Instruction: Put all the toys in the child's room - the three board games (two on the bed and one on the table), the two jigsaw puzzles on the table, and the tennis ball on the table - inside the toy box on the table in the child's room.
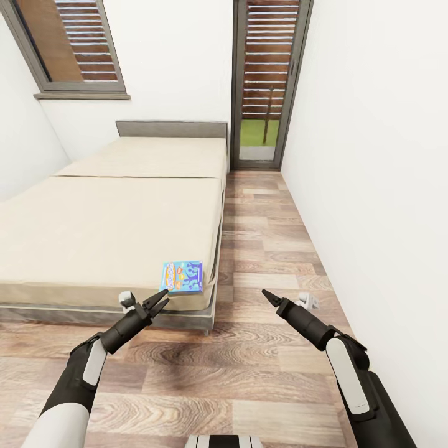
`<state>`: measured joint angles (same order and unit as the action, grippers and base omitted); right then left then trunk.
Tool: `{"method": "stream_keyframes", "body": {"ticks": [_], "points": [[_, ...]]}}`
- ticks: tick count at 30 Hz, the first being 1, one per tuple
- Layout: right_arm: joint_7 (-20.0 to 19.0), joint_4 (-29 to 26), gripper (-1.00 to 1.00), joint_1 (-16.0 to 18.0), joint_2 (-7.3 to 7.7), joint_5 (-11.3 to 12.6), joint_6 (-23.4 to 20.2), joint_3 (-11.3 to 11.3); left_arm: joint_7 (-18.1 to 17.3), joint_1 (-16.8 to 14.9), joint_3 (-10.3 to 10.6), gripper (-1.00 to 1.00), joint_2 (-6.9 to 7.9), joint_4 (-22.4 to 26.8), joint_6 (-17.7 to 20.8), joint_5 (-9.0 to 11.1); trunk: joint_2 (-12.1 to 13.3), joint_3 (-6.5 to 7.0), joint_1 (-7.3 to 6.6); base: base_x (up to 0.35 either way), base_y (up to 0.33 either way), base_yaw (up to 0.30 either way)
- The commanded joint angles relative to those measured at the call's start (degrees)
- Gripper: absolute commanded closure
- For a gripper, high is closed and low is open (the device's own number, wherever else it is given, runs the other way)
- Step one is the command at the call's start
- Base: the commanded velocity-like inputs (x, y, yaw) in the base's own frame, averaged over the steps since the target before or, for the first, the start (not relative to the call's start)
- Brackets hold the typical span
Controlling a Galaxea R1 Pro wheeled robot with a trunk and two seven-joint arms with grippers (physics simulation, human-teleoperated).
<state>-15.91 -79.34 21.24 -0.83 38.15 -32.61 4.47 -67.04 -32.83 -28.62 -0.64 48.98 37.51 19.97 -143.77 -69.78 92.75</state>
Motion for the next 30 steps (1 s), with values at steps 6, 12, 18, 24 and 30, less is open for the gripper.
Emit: {"method": "stream_keyframes", "body": {"ticks": [6,12,18,24,30], "points": [[-0.2,0.0,-1.0,0.0,-0.05,0.2,-0.4,0.2,-0.2,-1.0,-0.3,-1.0,-0.07,0.1,-0.2,0.9,0.0,-0.03,-0.02,0.0,0.0,0.0],[-0.2,0.0,-1.0,0.0,-0.09,0.2,-0.4,0.2,-0.2,-1.0,-0.3,-1.0,-0.07,0.1,-0.2,0.9,0.0,-0.03,-0.02,0.0,0.0,0.0],[-0.2,0.0,-1.0,0.0,-0.13,0.2,-0.4,0.1,-0.2,-1.0,-0.3,-1.0,-0.07,0.1,-0.2,0.9,0.0,-0.03,-0.02,0.0,0.0,0.0],[-0.2,0.0,-1.0,0.0,-0.14,0.2,-0.4,0.1,-0.2,-1.0,-0.3,-1.0,-0.07,0.1,-0.2,0.9,0.0,0.63,-0.09,0.0,0.0,0.0],[-0.2,0.0,-1.0,0.0,-0.14,0.2,-0.4,0.1,-0.2,-1.0,-0.3,-1.0,-0.07,0.1,-0.2,0.9,0.0,0.63,-0.09,0.0,0.0,0.0]]}}
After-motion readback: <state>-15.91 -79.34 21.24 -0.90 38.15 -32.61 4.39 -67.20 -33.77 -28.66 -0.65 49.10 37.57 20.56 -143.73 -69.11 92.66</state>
